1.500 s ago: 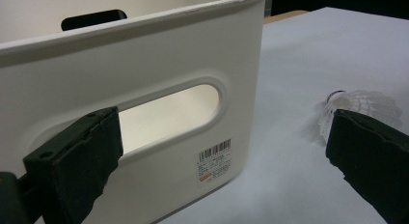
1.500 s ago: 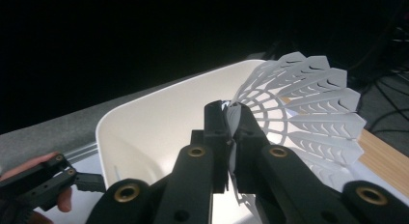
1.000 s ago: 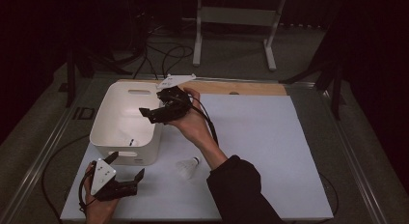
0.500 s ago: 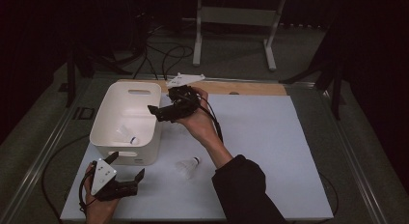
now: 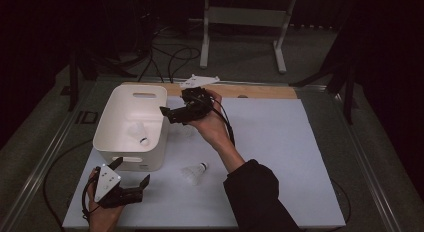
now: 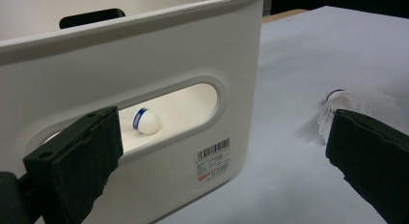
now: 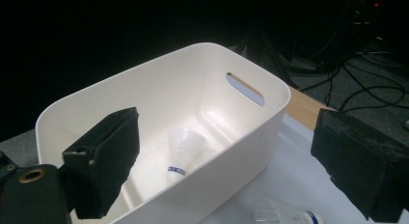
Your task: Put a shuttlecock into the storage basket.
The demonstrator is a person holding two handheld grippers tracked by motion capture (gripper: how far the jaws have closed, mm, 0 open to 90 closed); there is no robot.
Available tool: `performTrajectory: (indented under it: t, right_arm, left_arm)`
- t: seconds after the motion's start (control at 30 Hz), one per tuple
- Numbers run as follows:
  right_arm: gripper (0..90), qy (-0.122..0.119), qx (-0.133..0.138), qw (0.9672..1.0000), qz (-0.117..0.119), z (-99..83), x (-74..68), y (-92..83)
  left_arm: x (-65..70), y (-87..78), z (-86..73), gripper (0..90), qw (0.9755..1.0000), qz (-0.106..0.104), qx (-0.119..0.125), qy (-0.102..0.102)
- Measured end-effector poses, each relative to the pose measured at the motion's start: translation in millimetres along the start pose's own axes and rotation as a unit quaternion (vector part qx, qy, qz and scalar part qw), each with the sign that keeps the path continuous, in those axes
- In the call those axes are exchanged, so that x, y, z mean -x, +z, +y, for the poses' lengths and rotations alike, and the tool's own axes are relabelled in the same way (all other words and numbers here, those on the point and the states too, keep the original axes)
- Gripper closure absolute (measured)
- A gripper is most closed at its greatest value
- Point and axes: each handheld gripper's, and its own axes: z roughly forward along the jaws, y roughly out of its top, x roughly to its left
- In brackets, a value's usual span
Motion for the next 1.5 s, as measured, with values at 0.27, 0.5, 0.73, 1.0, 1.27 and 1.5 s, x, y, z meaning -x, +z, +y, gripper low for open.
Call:
performTrajectory:
  t: [0.27, 0.5, 0.73, 1.0, 1.27, 1.5]
  right_arm:
    - [8.8, -0.003, -0.003, 0.9998, -0.018, -2.1, 5.8, -0.1]
    - [8.8, -0.005, -0.008, 0.9994, -0.033, -2.8, 9.9, 0.4]
    - [8.9, -0.011, -0.011, 0.9988, -0.046, -4.3, 12.8, 1.4]
    - [8.9, -0.015, -0.019, 0.9979, -0.06, -7.4, 17.5, 3.8]
    - [8.9, -0.014, -0.024, 0.9973, -0.068, -9.7, 21.5, 3.1]
    - [8.9, -0.021, -0.027, 0.9967, -0.074, -12.9, 22.1, 7.6]
  left_arm:
    - [-0.2, 0.0, 0.0, 0.2, 1.0, 0.0, 0.0, 0.0]
    - [-0.4, 0.3, 0.0, 0.1, 1.0, 0.0, 0.0, 0.0]
    - [-0.5, 0.2, 0.0, 0.1, 1.0, 0.0, 0.001, -0.001]
    - [-0.1, 1.4, 1.1, 0.1, 1.0, -0.003, 0.003, 0.002]
    - [0.5, 1.2, 1.5, 0.2, 1.0, -0.005, 0.006, 0.002]
    - [0.7, 1.0, 1.3, 0.1, 1.0, -0.006, 0.008, 0.003]
